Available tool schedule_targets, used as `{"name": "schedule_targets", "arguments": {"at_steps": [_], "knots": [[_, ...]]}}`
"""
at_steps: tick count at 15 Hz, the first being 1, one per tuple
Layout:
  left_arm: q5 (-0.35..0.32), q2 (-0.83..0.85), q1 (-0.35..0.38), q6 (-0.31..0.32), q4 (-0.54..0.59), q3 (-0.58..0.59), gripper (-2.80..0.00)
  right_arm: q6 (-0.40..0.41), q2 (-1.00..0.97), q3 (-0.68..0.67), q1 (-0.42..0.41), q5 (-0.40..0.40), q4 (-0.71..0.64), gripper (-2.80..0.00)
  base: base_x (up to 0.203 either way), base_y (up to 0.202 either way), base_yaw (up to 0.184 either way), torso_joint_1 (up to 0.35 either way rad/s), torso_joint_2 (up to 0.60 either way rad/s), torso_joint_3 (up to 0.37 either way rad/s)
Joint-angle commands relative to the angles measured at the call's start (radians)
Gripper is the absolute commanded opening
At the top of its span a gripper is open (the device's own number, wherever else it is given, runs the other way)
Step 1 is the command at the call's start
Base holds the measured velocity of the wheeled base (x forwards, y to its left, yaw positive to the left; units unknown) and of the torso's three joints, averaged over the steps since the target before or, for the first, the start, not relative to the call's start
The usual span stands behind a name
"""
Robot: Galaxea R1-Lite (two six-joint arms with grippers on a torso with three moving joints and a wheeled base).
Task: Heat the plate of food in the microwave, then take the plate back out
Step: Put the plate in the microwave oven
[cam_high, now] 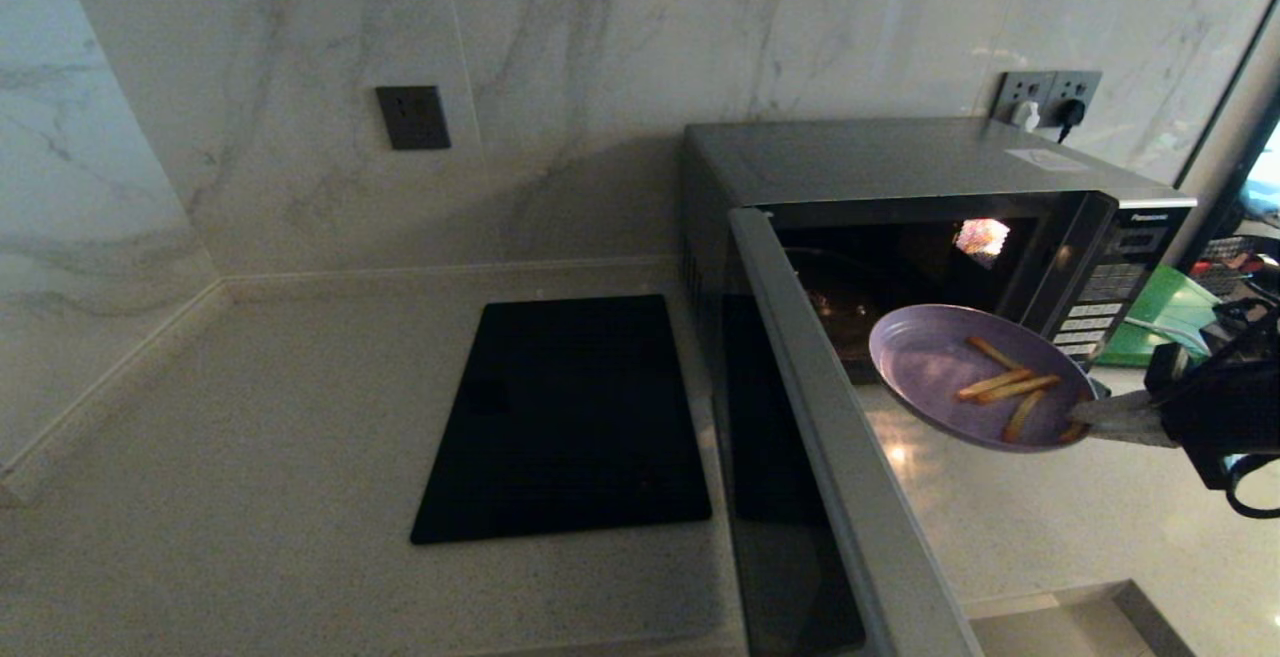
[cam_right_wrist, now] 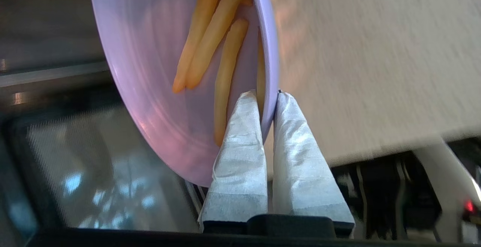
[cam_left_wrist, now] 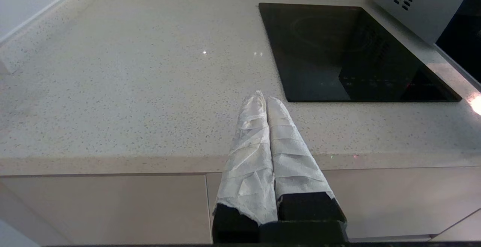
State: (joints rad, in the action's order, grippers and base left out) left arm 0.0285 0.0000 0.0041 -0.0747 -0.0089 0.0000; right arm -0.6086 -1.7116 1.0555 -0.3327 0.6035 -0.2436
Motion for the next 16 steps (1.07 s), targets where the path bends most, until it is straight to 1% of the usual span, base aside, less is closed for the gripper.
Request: {"name": "schedule_targets", "arguments": {"at_steps": [1, 4, 5, 13, 16], "knots": [[0.001, 0.002, 0.001, -0.001, 0.0, 0.0, -2.8, -0.052, -0.069, 0.021, 0.063, -0.037, 0.043, -2.8, 0.0, 0.0, 0.0, 0.0, 0.0, 0.0], [0.001, 0.002, 0.001, -0.001, 0.0, 0.0, -2.8, -0.114, -0.099, 0.064, 0.128, -0.047, 0.053, -2.8, 0.0, 0.0, 0.0, 0.0, 0.0, 0.0], [0.001, 0.002, 0.001, -0.001, 0.0, 0.0, -2.8, -0.121, -0.106, 0.081, 0.147, -0.049, 0.053, -2.8, 0.0, 0.0, 0.0, 0.0, 0.0, 0.0], [0.001, 0.002, 0.001, -0.001, 0.0, 0.0, -2.8, -0.134, -0.168, 0.198, 0.172, -0.05, 0.055, -2.8, 0.0, 0.0, 0.0, 0.0, 0.0, 0.0], [0.001, 0.002, 0.001, -0.001, 0.0, 0.0, -2.8, -0.145, -0.205, 0.22, 0.209, -0.116, 0.117, -2.8, 0.0, 0.0, 0.0, 0.0, 0.0, 0.0]]}}
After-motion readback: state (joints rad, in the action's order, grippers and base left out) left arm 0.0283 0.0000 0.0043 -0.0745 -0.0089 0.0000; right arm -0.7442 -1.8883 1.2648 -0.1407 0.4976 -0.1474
